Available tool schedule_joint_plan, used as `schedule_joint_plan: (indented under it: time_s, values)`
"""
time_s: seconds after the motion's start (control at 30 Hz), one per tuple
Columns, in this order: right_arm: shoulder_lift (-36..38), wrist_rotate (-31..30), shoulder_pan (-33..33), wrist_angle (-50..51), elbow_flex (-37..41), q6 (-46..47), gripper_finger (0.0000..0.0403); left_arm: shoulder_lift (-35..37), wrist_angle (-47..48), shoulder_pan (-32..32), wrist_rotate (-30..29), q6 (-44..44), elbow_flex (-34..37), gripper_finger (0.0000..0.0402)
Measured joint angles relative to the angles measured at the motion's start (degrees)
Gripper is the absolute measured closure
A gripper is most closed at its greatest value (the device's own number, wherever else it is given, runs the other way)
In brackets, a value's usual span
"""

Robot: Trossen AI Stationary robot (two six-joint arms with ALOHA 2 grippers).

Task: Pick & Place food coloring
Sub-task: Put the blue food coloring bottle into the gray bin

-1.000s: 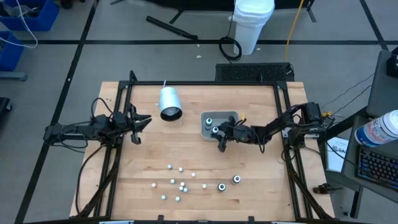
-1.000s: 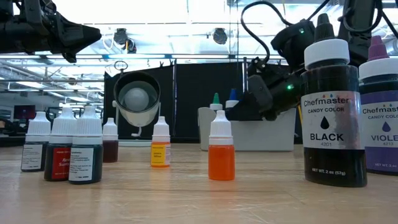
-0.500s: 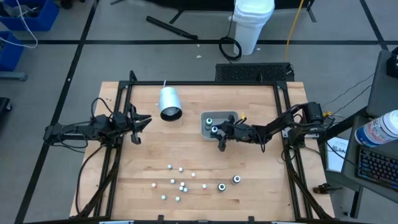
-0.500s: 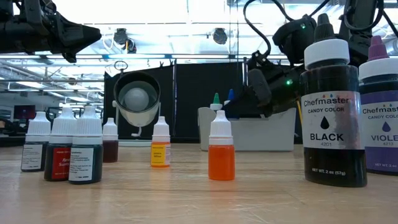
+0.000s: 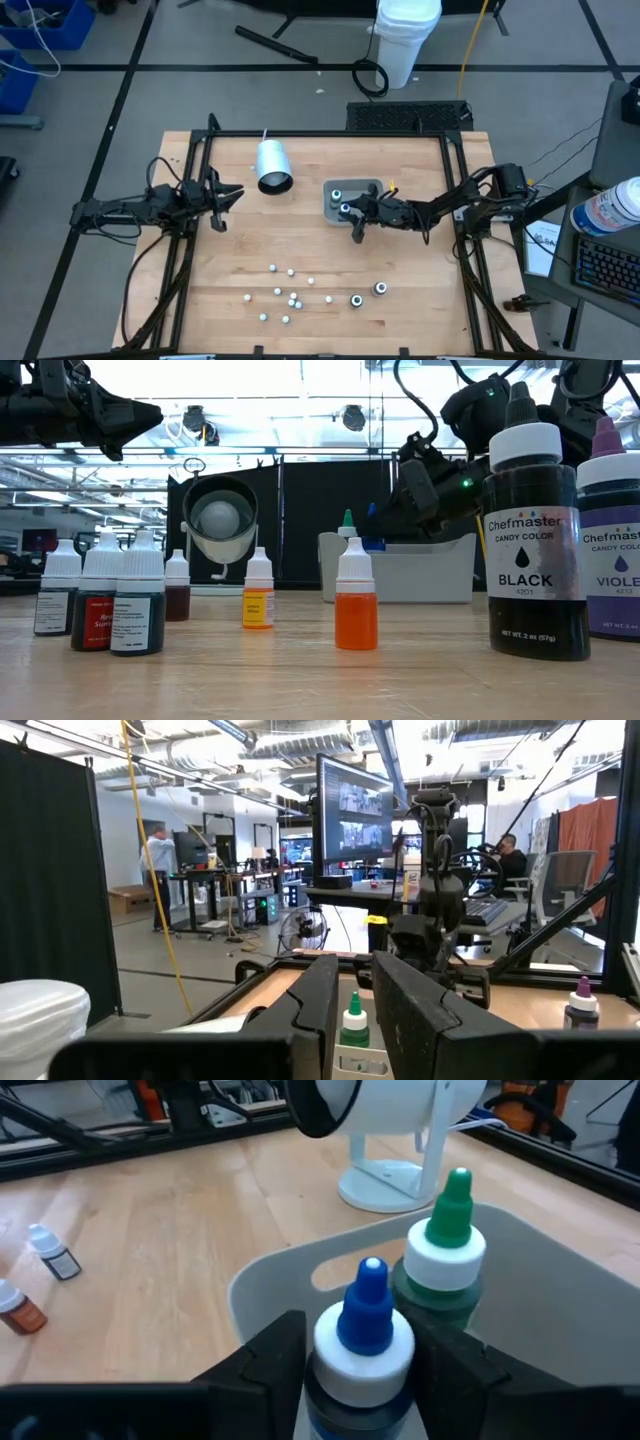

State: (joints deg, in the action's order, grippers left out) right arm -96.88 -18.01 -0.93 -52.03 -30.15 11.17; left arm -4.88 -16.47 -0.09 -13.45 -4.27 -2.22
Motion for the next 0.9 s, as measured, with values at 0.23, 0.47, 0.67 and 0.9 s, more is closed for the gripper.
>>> schedule_joint_plan:
  time_s: [0.23,0.47,0.67,0.9]
  values:
    - [0.00,-0.01,0.02,-0.02,0.00,-0.37,0.0273,0.02,0.00,0.01,0.00,0.02,0.00,0.0330]
    - [-0.08,-0.01,0.02,-0.67,0.00,-0.82,0.0287,0.00,0.00,-0.01,0.00,0.02,0.00,0.0330]
    - [-0.13,-0.44,0.02,-5.11,0.04,-1.67,0.0287,0.02,0.00,-0.01,0.00,0.02,0.01,0.0330]
    - [-0.13,-1.41,0.09,-6.03,-0.65,-2.24,0.0287,0.02,-0.02,0.02,0.00,0.02,0.01,0.0330]
